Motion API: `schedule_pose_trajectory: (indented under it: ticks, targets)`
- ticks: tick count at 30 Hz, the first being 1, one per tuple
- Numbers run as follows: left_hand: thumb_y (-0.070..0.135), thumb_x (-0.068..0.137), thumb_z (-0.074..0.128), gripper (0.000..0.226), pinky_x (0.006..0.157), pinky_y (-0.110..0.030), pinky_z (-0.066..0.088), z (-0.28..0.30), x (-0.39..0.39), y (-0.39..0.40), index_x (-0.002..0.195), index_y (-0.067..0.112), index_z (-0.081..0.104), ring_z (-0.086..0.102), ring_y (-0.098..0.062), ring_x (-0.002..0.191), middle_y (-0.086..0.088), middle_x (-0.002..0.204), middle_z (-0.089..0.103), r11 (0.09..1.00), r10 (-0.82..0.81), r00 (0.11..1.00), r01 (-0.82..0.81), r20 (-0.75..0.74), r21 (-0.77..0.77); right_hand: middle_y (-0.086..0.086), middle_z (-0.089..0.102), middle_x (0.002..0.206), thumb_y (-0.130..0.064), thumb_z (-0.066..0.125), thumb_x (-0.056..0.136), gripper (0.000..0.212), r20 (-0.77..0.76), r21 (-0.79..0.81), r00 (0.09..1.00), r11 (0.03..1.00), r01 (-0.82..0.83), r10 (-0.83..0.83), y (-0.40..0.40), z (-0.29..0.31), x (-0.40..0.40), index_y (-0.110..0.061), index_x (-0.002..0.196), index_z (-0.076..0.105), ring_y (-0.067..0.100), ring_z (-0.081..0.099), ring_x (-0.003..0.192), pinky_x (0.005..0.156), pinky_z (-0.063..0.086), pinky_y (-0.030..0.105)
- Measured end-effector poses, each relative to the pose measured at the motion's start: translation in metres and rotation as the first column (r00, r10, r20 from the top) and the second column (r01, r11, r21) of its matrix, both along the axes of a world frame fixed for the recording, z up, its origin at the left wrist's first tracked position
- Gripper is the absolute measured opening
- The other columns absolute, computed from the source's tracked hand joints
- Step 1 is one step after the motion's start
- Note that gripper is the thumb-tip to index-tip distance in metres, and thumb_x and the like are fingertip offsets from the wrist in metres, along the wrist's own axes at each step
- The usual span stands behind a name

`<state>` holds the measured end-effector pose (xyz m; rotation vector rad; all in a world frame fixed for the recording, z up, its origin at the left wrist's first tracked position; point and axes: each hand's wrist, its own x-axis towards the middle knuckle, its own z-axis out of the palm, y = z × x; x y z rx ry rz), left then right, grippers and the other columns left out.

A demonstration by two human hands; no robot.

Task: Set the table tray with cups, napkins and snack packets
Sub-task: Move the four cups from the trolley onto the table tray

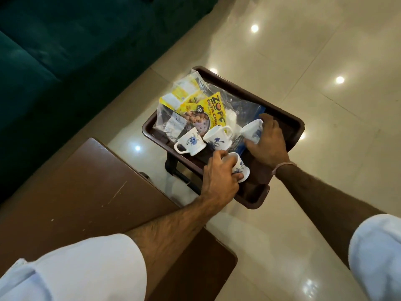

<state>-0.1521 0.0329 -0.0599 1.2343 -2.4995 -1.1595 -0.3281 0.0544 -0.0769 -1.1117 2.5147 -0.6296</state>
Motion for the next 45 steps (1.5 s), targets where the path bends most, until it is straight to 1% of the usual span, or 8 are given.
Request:
schedule_pose_trajectory:
  ticks: [8, 14, 18, 24, 29, 33, 40, 45]
  targets:
    - [0.015, 0.078, 0.077, 0.033, 0.098, -0.040, 0.045, 0.022, 0.059, -0.026, 0.107, 0.007, 0.062, 0.048, -0.030, 0.121, -0.016, 0.132, 0.051, 0.987, 0.137, 0.957, -0.153, -0.255, -0.044, 0.017, 0.052, 0.122, -0.021, 0.080, 0.070, 0.064, -0.012, -0.353, 0.991, 0.927, -0.126, 0.130, -0.041, 0.057, 0.051, -0.006, 0.126, 0.051, 0.029, 0.054, 0.111, 0.094, 0.048, 0.037]
    - [0.026, 0.074, 0.081, 0.034, 0.083, -0.006, 0.038, 0.044, 0.164, -0.052, 0.088, 0.018, 0.051, 0.047, -0.007, 0.102, 0.004, 0.115, 0.047, 0.927, 0.352, 0.880, -0.374, -0.317, -0.009, 0.013, 0.059, 0.124, -0.029, 0.083, 0.068, 0.067, -0.065, -0.389, 0.950, 0.869, -0.306, 0.305, -0.085, 0.082, 0.145, -0.007, 0.126, 0.055, 0.035, 0.054, 0.115, 0.099, 0.044, 0.041]
    - [0.031, 0.072, 0.083, 0.054, 0.075, -0.011, 0.038, 0.060, 0.248, -0.049, 0.108, 0.029, 0.044, 0.042, -0.003, 0.099, 0.010, 0.113, 0.045, 0.848, 0.507, 0.811, -0.531, -0.293, -0.003, 0.007, 0.059, 0.124, -0.032, 0.080, 0.068, 0.067, -0.066, -0.412, 0.905, 0.814, -0.409, 0.421, -0.106, 0.097, 0.227, -0.015, 0.127, 0.054, 0.028, 0.054, 0.114, 0.099, 0.044, 0.037]
    - [0.031, 0.067, 0.088, 0.079, 0.087, -0.023, 0.047, 0.078, 0.393, -0.018, 0.131, 0.029, 0.041, 0.051, -0.010, 0.112, 0.005, 0.128, 0.054, 0.666, 0.723, 0.647, -0.746, -0.242, -0.007, 0.002, 0.058, 0.128, -0.027, 0.081, 0.072, 0.068, 0.067, -0.409, 0.705, 0.664, -0.626, 0.706, -0.112, 0.110, 0.377, -0.016, 0.132, 0.050, 0.019, 0.057, 0.115, 0.100, 0.047, 0.031]
    - [0.018, 0.062, 0.085, 0.073, 0.073, -0.002, 0.038, 0.071, 0.512, 0.043, 0.123, 0.032, 0.048, 0.051, -0.003, 0.101, 0.015, 0.115, 0.046, 0.547, 0.827, 0.538, -0.837, -0.165, 0.016, -0.002, 0.057, 0.126, -0.025, 0.084, 0.069, 0.073, 0.206, -0.313, 0.467, 0.510, -0.801, 0.860, -0.089, 0.106, 0.503, -0.024, 0.132, 0.047, 0.017, 0.058, 0.109, 0.091, 0.051, 0.025]
    - [0.010, 0.061, 0.082, 0.068, 0.084, 0.005, 0.029, 0.058, 0.588, 0.097, 0.122, 0.022, 0.055, 0.049, -0.005, 0.106, 0.009, 0.117, 0.046, 0.503, 0.857, 0.500, -0.864, -0.126, -0.008, 0.002, 0.057, 0.126, -0.017, 0.087, 0.065, 0.074, 0.239, -0.231, 0.329, 0.383, -0.894, 0.914, -0.062, 0.091, 0.591, -0.022, 0.128, 0.049, 0.022, 0.057, 0.109, 0.090, 0.051, 0.031]
    - [-0.002, 0.061, 0.079, 0.069, 0.095, -0.030, 0.045, 0.032, 0.674, 0.176, 0.122, 0.023, 0.058, 0.054, -0.014, 0.118, 0.006, 0.123, 0.061, 0.413, 0.910, 0.407, -0.907, -0.077, 0.080, 0.002, 0.053, 0.125, -0.007, 0.078, 0.064, 0.070, 0.224, -0.126, 0.038, 0.068, -0.990, 0.974, -0.014, 0.054, 0.702, -0.022, 0.127, 0.052, 0.021, 0.051, 0.110, 0.081, 0.030, 0.017]
    - [0.000, 0.056, 0.082, 0.073, 0.088, -0.035, 0.050, 0.012, 0.695, 0.208, 0.118, 0.029, 0.056, 0.054, -0.012, 0.109, 0.009, 0.118, 0.056, 0.439, 0.898, 0.438, -0.887, -0.042, 0.141, 0.001, 0.056, 0.130, -0.009, 0.075, 0.064, 0.070, 0.235, -0.024, -0.196, -0.196, -0.980, 0.952, 0.008, 0.030, 0.745, -0.023, 0.128, 0.053, 0.025, 0.051, 0.120, 0.100, 0.044, 0.039]
